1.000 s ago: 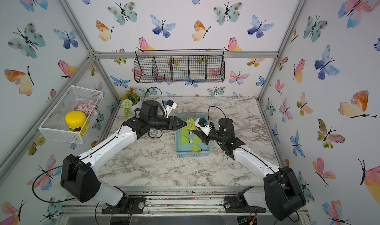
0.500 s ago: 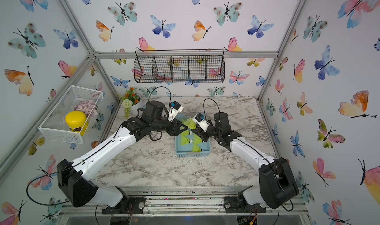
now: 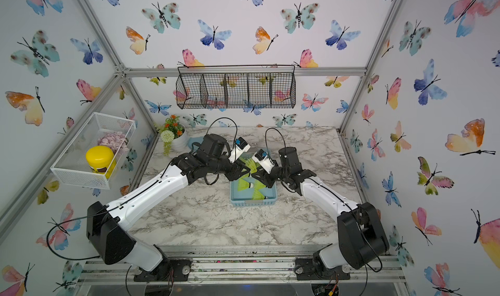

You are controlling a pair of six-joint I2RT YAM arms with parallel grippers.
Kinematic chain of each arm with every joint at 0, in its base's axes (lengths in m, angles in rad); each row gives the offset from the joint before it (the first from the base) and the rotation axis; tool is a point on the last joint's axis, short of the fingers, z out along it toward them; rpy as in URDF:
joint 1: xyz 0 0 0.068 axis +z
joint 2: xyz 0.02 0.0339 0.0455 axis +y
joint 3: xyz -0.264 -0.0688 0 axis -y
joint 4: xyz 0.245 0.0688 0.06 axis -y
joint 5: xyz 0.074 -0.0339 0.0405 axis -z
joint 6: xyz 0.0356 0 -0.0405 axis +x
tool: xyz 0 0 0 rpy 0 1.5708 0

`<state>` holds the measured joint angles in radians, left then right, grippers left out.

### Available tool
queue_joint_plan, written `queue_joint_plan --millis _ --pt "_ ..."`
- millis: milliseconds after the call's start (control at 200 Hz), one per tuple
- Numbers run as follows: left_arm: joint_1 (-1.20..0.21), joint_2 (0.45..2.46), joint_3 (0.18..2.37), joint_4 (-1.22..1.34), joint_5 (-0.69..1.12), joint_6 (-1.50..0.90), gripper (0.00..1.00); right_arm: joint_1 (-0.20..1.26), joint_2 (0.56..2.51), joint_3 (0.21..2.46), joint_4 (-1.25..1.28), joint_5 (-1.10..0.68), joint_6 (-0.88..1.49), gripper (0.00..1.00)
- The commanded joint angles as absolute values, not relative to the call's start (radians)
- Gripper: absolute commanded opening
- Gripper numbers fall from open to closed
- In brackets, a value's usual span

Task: Put the shuttlecocks into the storage box
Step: Place the shuttlecock in the storage box.

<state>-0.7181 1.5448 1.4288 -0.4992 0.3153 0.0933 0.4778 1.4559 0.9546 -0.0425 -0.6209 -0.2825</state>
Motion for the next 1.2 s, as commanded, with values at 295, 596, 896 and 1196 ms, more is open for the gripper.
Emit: queue_joint_plan --millis 295,596,896,1196 --pt "-0.724 1.603 1.449 -0.469 0.350 0.062 0.12 0.488 1.465 0.979 -0.071 -0.641 -0.282 0.36" --pt "-0.707 1.592 1.433 -0.454 0.214 -0.089 0.00 0.488 1.426 0.910 0.002 -0.483 -0.226 0.61" --pt "-0.641 1.516 1.319 -0.417 0.230 -0.345 0.00 0.438 1.337 0.790 0.064 -0.243 -0.148 0.65" --pt "-0.666 1.559 1.277 -0.477 0.337 -0.386 0.00 0.357 1.227 0.750 0.090 -0.143 -0.069 0.67"
